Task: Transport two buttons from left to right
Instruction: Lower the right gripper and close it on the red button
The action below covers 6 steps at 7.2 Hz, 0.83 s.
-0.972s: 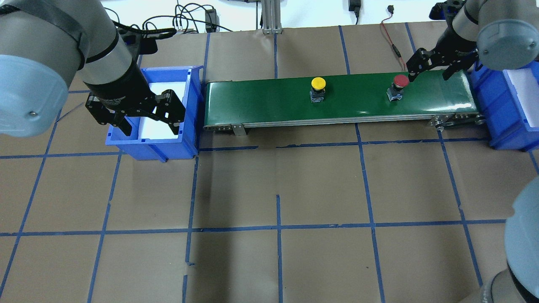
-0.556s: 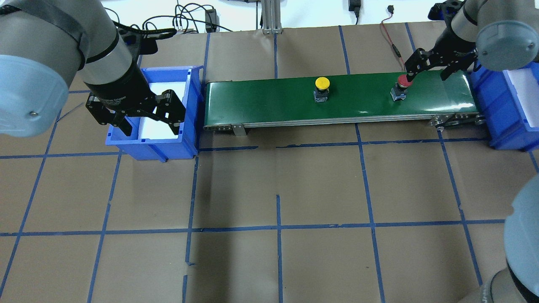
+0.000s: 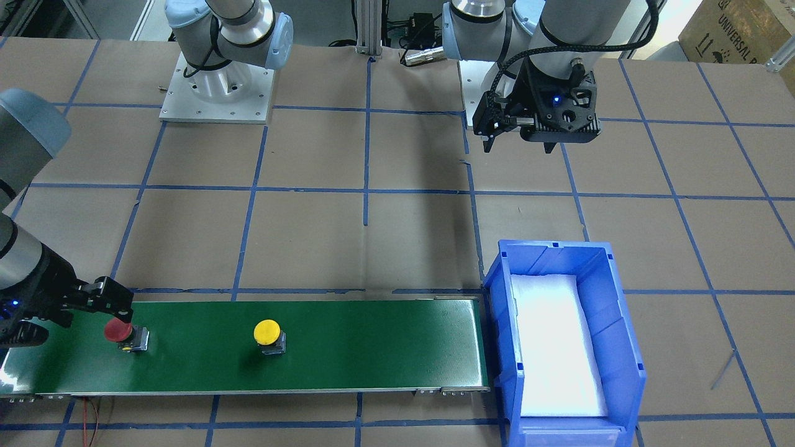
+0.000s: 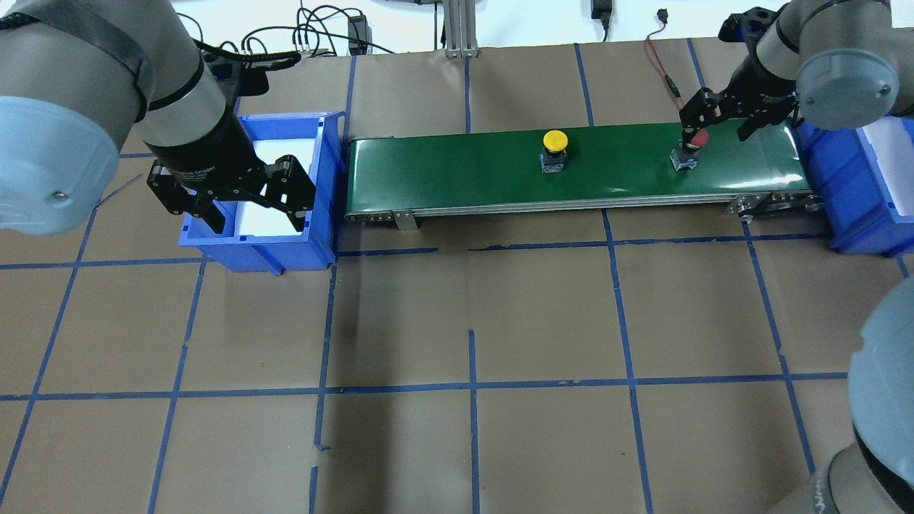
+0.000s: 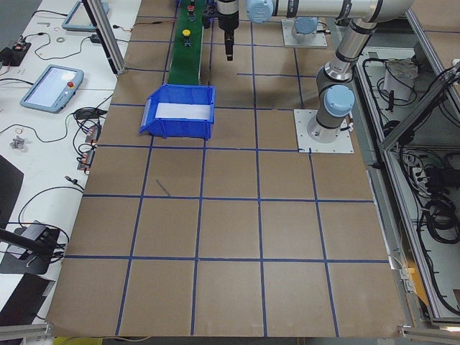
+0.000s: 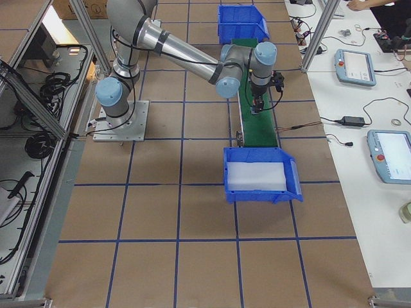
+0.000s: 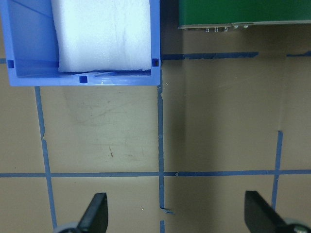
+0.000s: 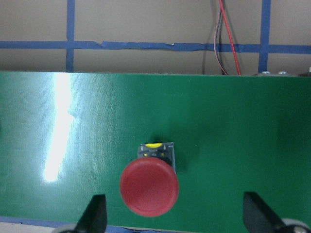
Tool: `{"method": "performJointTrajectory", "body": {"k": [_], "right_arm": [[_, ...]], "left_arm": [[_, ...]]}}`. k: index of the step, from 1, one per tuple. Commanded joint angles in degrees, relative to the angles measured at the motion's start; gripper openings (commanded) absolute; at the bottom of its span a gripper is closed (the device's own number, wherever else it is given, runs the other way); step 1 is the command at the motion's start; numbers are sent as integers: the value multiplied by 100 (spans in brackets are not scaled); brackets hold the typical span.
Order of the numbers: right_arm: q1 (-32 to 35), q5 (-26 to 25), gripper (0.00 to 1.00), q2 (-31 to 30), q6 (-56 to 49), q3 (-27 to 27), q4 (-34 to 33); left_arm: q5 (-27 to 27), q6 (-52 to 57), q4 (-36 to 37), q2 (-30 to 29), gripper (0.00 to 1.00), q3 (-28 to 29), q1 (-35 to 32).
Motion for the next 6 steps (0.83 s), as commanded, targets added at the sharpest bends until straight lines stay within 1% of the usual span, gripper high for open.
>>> {"method": "performJointTrajectory", "body": {"k": [1, 2, 3, 4, 5, 6], "right_arm": [[0, 13, 97, 86, -7, 56, -81], [0, 4, 97, 156, -7, 56, -177], [0, 4, 92, 192, -7, 65, -230], [0, -13, 73, 175, -16, 74, -231], [0, -57, 43, 149, -16, 65, -231], [0, -75, 25, 148, -16, 39, -231]], "left_arm": [[0, 0, 0, 4, 100, -12, 0], [0, 0, 0, 4, 100, -12, 0], [0, 0, 0, 4, 100, -12, 0], [0, -9, 0, 4, 100, -12, 0], [0, 0, 0, 4, 100, -12, 0], [0, 0, 0, 4, 100, -12, 0]]}}
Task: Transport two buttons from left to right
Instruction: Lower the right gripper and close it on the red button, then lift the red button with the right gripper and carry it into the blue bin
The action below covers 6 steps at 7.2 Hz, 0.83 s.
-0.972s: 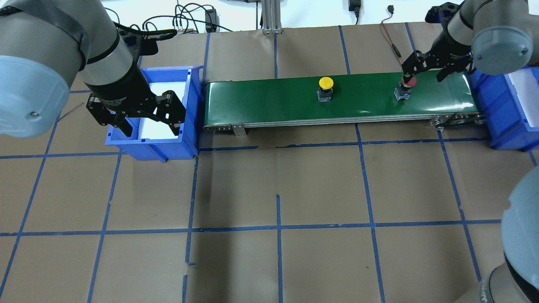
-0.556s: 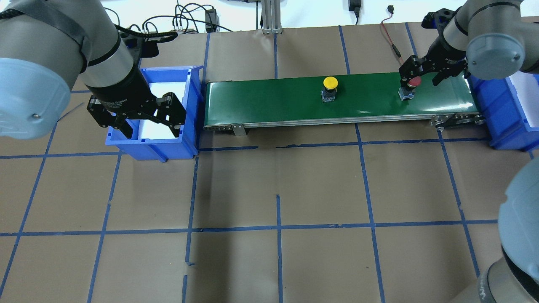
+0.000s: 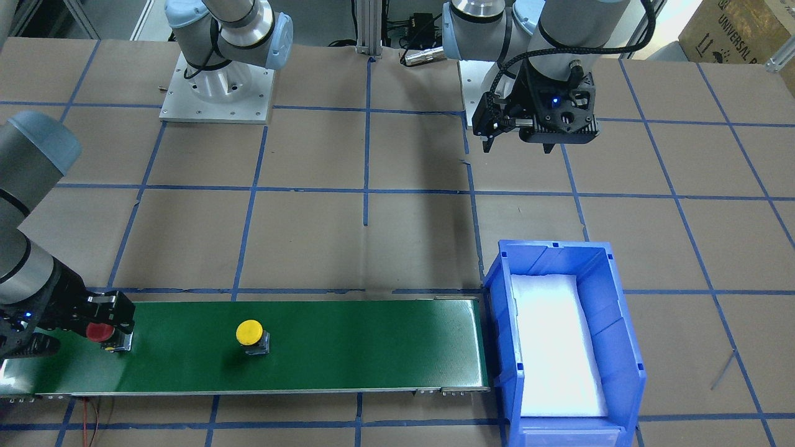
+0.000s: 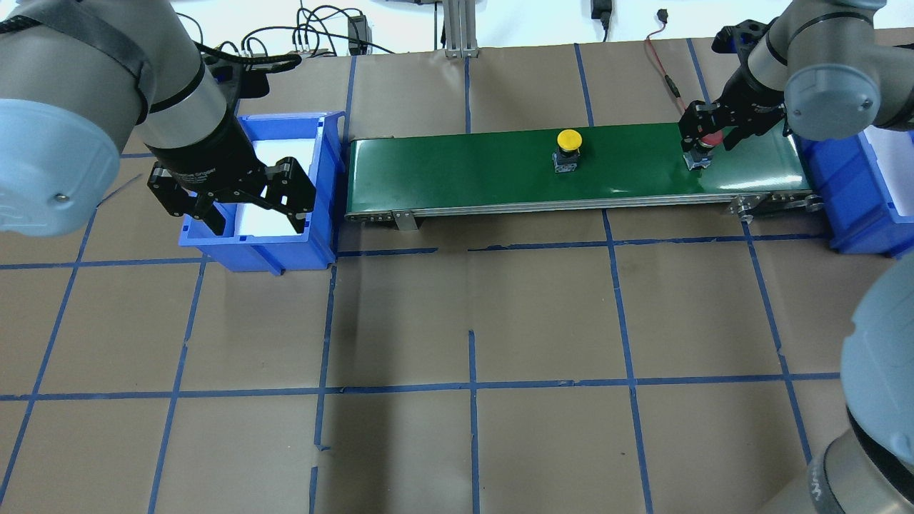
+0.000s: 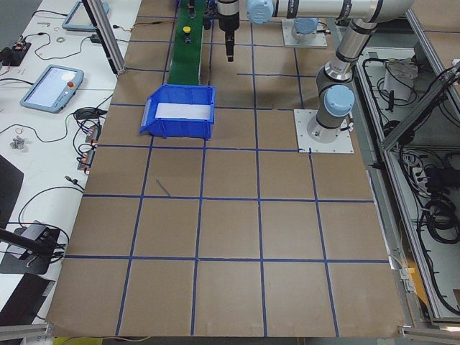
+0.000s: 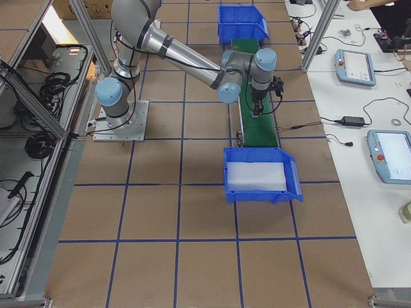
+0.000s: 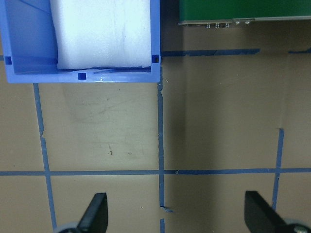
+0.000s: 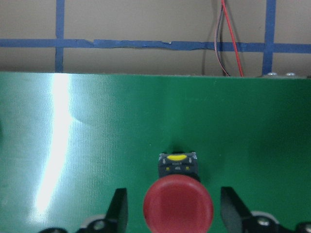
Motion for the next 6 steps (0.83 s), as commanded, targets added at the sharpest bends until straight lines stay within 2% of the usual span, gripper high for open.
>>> {"method": "performJointTrajectory", "body": {"k": [1, 3, 6], "right_arm": [[0, -39, 14, -8, -1, -74, -4], [-78, -74, 12, -148, 25, -345, 48], [-1357, -30, 12, -1035, -814, -417, 1040]], "left_arm": [[0, 2, 0, 0, 100, 0, 0], [0, 2, 0, 9, 100, -9, 0], [0, -7, 0, 0, 100, -9, 0]]}}
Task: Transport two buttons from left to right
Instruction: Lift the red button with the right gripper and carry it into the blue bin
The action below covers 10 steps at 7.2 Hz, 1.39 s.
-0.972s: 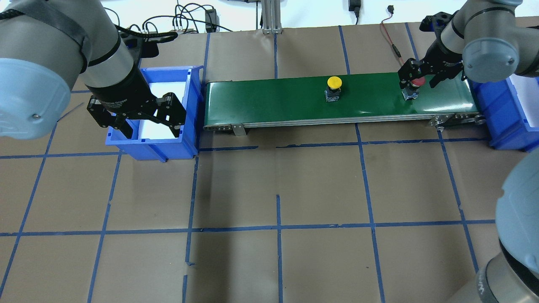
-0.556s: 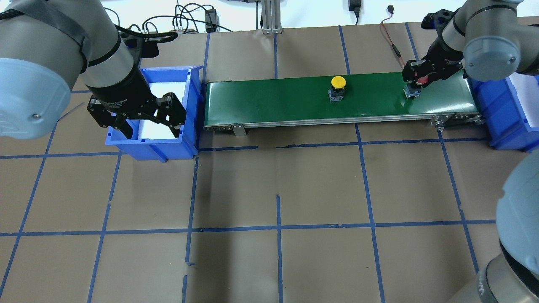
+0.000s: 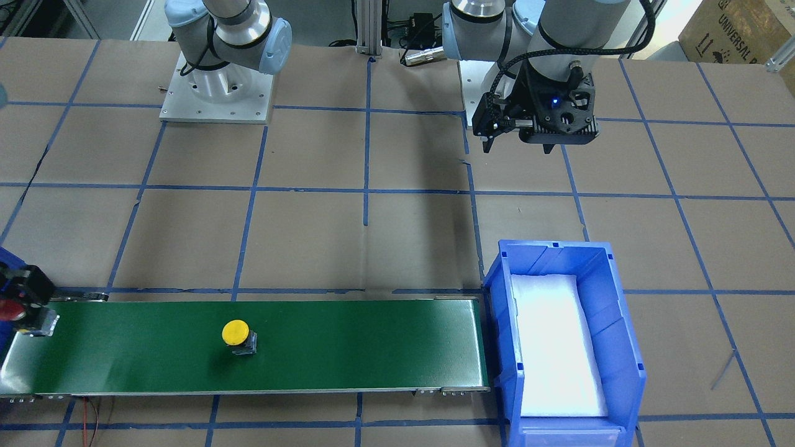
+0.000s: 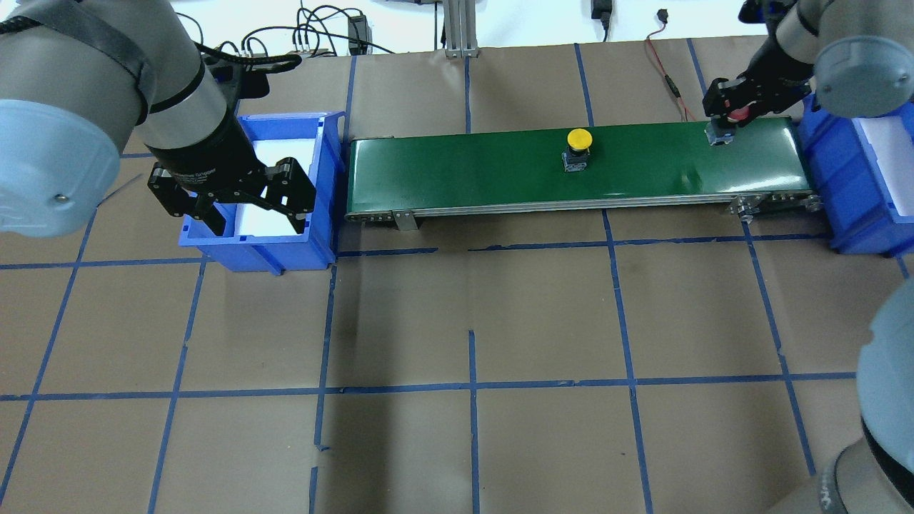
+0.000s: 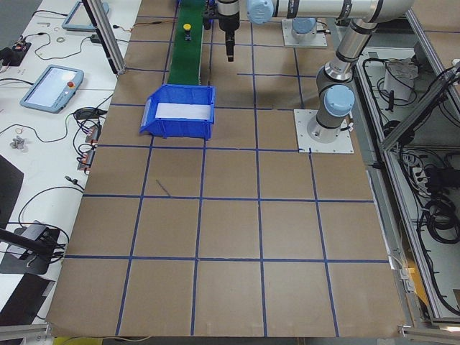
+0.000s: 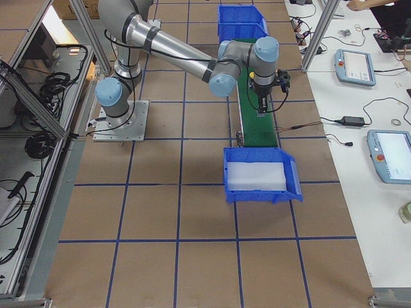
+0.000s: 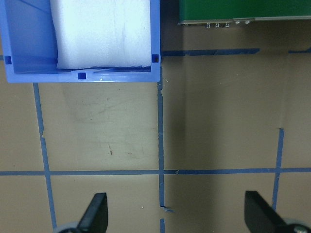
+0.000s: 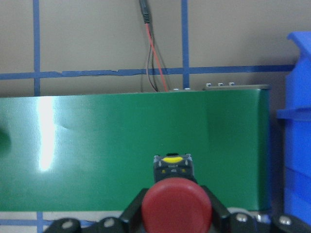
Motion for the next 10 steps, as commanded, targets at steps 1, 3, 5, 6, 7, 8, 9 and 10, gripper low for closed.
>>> {"method": "performJointTrajectory", "body": {"k": [1, 3, 5, 6, 7, 8, 9, 10], "right_arm": [[-1143, 69, 12, -562, -954, 110, 505], [-1552, -44, 12, -713, -1957, 252, 471], [-2114, 17, 10, -653, -2774, 261, 384], [-2142, -18, 10, -522, -2892, 269, 114], [-2151, 8, 10, -68, -2963, 243, -359], [-2169, 86, 10, 424, -2824, 191, -842], [-2169, 244, 10, 699, -2579, 182, -1143], [-2169, 445, 11, 936, -2237, 190, -1163]], "left_arm": [[0, -7, 0, -2, 100, -1, 0], [0, 2, 0, 7, 100, -1, 0], [0, 2, 0, 7, 100, -9, 0], [0, 2, 0, 7, 100, -44, 0], [0, 2, 26, 15, 100, -114, 0], [0, 2, 26, 15, 100, -115, 0], [0, 2, 26, 15, 100, -124, 0], [0, 2, 35, 7, 100, -133, 0]]}}
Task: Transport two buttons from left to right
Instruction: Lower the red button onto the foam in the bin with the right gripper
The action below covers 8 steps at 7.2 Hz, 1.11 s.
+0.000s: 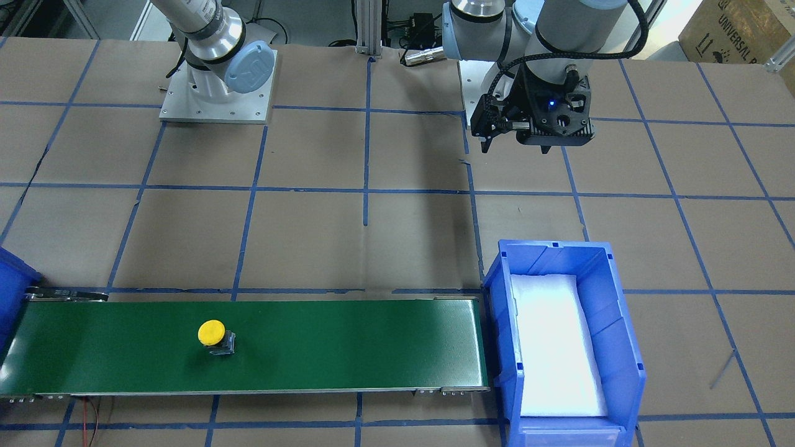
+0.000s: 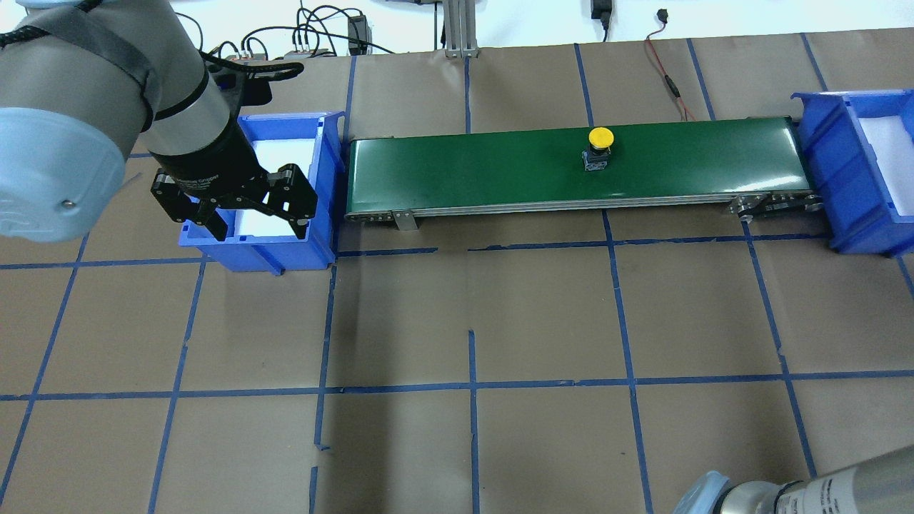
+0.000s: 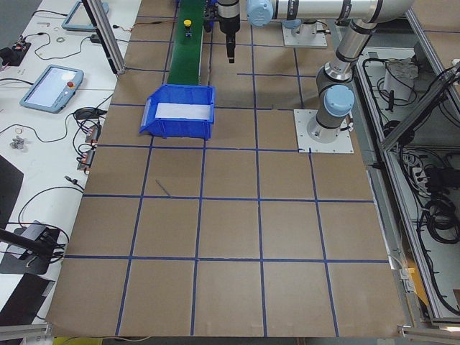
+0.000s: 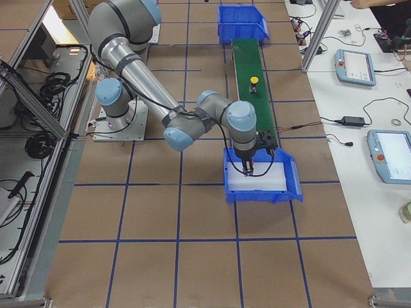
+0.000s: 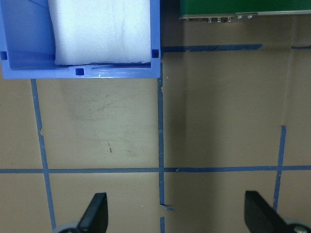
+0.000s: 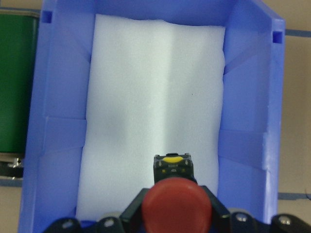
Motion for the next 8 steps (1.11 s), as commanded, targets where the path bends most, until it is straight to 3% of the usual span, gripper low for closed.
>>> {"method": "performJointTrajectory", "body": {"k": [1, 3, 5, 6, 7, 8], "right_arm": [[-5, 173, 11, 559, 431, -3, -191], [-5, -82, 14, 570, 756, 15, -139], [-5, -162, 30, 570, 739, 32, -129], [-5, -153, 44, 570, 695, 50, -129], [4, -144, 78, 518, 660, 41, -121], [-5, -136, 93, 456, 512, 41, -121]], "left_arm": [[0, 0, 8, -5, 100, -12, 0], [0, 0, 8, -5, 100, -21, 0], [0, -9, 8, -5, 100, -21, 0], [0, 0, 8, -5, 100, -21, 0], [0, 0, -1, 4, 100, -21, 0], [0, 0, -1, 4, 100, -21, 0]]}}
